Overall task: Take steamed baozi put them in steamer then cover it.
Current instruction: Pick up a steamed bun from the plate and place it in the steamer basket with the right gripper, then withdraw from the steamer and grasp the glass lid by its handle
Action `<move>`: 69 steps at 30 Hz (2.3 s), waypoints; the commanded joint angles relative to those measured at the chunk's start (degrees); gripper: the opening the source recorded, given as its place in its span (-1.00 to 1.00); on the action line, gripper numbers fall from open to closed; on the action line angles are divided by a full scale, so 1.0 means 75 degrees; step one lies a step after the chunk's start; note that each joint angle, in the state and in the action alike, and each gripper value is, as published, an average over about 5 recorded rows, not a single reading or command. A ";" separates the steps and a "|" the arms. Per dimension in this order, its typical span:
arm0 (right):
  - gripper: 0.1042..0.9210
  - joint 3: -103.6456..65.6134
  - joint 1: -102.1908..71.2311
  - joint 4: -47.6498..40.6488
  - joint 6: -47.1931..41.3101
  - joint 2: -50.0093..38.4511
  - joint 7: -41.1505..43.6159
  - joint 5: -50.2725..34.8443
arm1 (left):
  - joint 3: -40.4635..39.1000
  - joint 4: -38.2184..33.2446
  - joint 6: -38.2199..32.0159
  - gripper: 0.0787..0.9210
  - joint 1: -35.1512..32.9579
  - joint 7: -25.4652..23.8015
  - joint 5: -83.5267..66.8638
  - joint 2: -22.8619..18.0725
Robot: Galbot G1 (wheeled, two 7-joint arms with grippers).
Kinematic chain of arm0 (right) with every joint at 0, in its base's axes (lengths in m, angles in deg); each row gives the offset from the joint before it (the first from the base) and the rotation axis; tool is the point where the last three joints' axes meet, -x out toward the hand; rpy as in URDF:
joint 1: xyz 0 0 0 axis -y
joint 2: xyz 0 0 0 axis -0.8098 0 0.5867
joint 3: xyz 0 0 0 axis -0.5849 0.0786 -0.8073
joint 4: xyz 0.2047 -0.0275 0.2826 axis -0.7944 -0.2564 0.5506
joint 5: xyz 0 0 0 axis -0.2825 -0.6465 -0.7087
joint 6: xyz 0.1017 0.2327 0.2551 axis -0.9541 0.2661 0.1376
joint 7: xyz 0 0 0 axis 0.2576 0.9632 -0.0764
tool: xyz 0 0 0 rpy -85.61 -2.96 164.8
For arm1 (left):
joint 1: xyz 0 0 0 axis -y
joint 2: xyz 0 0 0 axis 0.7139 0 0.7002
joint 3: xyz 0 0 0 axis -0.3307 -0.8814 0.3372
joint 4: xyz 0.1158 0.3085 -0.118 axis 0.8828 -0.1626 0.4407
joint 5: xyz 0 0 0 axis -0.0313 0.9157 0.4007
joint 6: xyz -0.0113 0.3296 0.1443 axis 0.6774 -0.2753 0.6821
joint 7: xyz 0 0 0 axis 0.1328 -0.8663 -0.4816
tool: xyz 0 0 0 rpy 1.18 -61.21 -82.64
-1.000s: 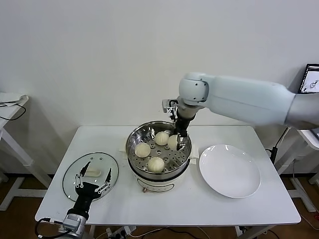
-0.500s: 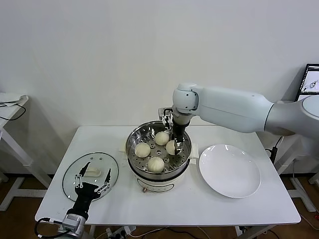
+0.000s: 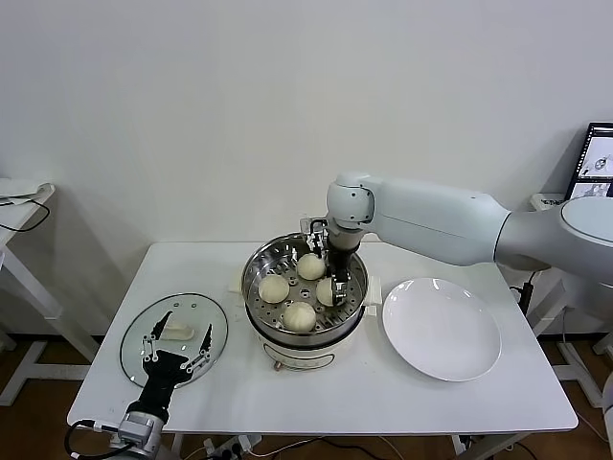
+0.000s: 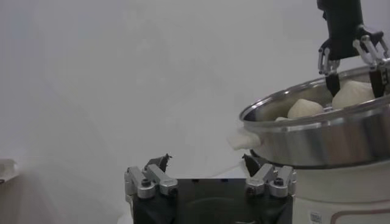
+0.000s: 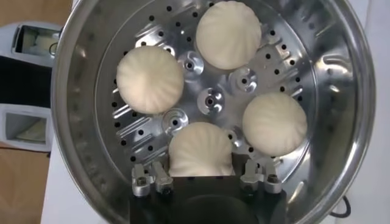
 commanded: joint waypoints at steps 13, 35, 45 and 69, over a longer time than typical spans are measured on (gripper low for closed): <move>0.73 -0.0462 0.0316 0.0351 0.0106 -0.0574 0.0141 -0.0100 | -0.0045 -0.0058 0.0008 0.77 -0.0023 0.0020 0.0024 -0.0028; 0.76 -0.5440 -0.2446 0.3030 0.1799 -0.5264 -0.2841 -0.2495 | 0.0279 -0.0293 0.0570 0.77 0.0259 -0.0095 -0.1097 0.0004; 0.76 -1.0984 -0.8534 0.4290 0.3845 -0.5888 -0.6633 -0.3383 | 0.0351 -0.0106 0.0053 0.77 0.0462 -0.0145 -0.1041 -0.0076; 0.76 -1.4930 -1.5137 0.5789 0.6733 -0.0791 -0.8871 -0.0358 | 0.0318 0.0230 -0.0163 0.77 0.0746 0.0299 -0.0712 -0.0060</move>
